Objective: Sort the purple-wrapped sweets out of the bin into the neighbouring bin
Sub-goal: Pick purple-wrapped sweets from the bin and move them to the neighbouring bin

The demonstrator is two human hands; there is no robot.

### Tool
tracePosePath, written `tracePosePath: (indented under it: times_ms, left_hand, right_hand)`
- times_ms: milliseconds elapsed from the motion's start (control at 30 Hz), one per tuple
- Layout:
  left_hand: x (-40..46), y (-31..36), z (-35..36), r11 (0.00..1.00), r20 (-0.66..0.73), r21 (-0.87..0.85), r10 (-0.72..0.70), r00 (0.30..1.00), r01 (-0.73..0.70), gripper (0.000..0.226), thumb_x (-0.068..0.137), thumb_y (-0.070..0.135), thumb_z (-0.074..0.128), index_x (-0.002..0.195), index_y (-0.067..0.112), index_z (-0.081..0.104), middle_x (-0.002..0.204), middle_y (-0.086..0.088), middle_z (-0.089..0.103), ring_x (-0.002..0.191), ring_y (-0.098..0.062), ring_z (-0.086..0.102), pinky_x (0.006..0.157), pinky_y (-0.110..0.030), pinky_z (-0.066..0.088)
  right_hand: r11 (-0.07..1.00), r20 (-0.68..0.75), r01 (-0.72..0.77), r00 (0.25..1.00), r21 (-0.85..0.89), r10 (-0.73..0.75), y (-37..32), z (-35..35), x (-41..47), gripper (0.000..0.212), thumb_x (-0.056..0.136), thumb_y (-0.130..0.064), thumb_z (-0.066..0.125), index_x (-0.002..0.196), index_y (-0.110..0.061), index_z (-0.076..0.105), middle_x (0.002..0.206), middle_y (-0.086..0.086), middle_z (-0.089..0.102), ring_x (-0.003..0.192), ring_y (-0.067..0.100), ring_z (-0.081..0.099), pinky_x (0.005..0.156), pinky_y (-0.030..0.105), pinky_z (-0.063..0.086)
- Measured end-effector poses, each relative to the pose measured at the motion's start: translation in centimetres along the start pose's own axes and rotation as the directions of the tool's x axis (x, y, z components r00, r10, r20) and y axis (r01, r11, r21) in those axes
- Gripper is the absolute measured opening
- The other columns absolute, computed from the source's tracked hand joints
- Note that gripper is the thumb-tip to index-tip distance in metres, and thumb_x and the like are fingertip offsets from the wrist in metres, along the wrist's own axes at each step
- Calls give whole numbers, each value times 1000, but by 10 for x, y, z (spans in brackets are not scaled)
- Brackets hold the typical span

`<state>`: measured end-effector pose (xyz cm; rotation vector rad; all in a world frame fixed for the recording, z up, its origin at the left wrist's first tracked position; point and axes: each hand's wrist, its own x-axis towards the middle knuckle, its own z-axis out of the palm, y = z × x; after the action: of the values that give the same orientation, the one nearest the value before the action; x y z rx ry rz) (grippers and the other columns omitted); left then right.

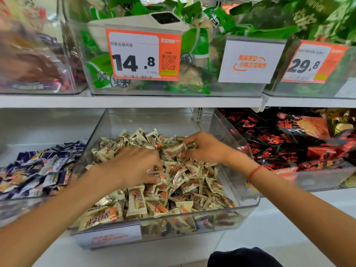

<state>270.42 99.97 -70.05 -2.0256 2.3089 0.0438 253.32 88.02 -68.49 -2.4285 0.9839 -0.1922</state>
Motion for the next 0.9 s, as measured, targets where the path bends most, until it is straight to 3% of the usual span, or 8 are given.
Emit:
tracePosePath:
  times_ms: [67, 233, 333, 400, 500, 600, 767, 900]
  left_hand:
    - [9, -2, -3, 999, -102, -37, -33, 994, 29, 41, 87, 52, 55, 123, 33, 57, 123, 12, 53, 109, -9, 52, 96, -31, 38]
    - [38, -8, -15, 979, -407, -20, -195, 892, 205, 49, 89, 39, 60, 135, 26, 48, 138, 1, 47, 125, -19, 44, 104, -36, 35]
    - [37, 1, -7, 994, -426, -30, -109, 898, 106, 48, 88, 36, 62, 133, 30, 48, 142, 6, 42, 131, -16, 37, 110, -35, 27]
    - [29, 11, 6, 983, -326, -174, -8, 945, -51, 29, 87, 37, 63, 116, 37, 59, 127, 14, 52, 118, -9, 48, 107, -31, 33]
    - [24, 17, 25, 946, 19, -291, 157, 987, -145, 22, 88, 37, 63, 110, 39, 64, 130, 17, 53, 114, -4, 51, 109, -37, 33]
    - [25, 10, 35, 976, 133, -150, 176, 975, -156, 28, 87, 40, 63, 115, 40, 62, 137, 20, 45, 127, -6, 38, 112, -40, 25]
    - [26, 7, 28, 988, 78, -92, 133, 988, -126, 32, 82, 32, 71, 112, 42, 64, 130, 18, 51, 123, -8, 40, 105, -33, 30]
    - [24, 3, 32, 990, 16, -115, 78, 997, -75, 32, 81, 28, 72, 107, 44, 64, 126, 15, 53, 122, -9, 43, 108, -38, 32]
  right_hand:
    - [998, -153, -30, 988, -49, 22, 7, -11, 1, 23, 90, -16, 64, 112, -17, 69, 106, 3, 69, 78, 15, 63, 78, 31, 53]
    - [939, -296, -133, 954, -317, 35, 27, -18, 12, 41, 88, -22, 62, 127, -30, 58, 133, 5, 53, 121, 28, 53, 97, 44, 48]
    - [916, -243, 77, 952, -394, -185, 26, -12, -1, 29, 86, -21, 67, 113, -33, 64, 122, 0, 59, 111, 22, 57, 92, 41, 50]
    - [905, 17, 271, 960, -327, -281, 20, -1, -20, 19, 88, -19, 66, 101, -31, 71, 112, -9, 67, 103, 11, 61, 93, 32, 49]
    - [871, 342, 318, 920, -374, -190, 25, 23, -32, 31, 92, -9, 56, 106, -31, 73, 112, -9, 68, 110, 15, 53, 95, 33, 44]
    - [795, 326, 322, 931, -515, -166, 36, 33, -23, 41, 91, -5, 53, 117, -33, 68, 113, -4, 63, 113, 21, 43, 91, 42, 45]
    - [657, 352, 339, 928, -674, -119, 26, 42, -22, 38, 95, -30, 54, 132, -41, 52, 133, -2, 49, 125, 23, 33, 105, 43, 36]
    - [523, 335, 343, 935, -780, -114, 22, 47, -24, 44, 93, -36, 57, 136, -39, 47, 135, 0, 44, 127, 26, 33, 98, 42, 39]
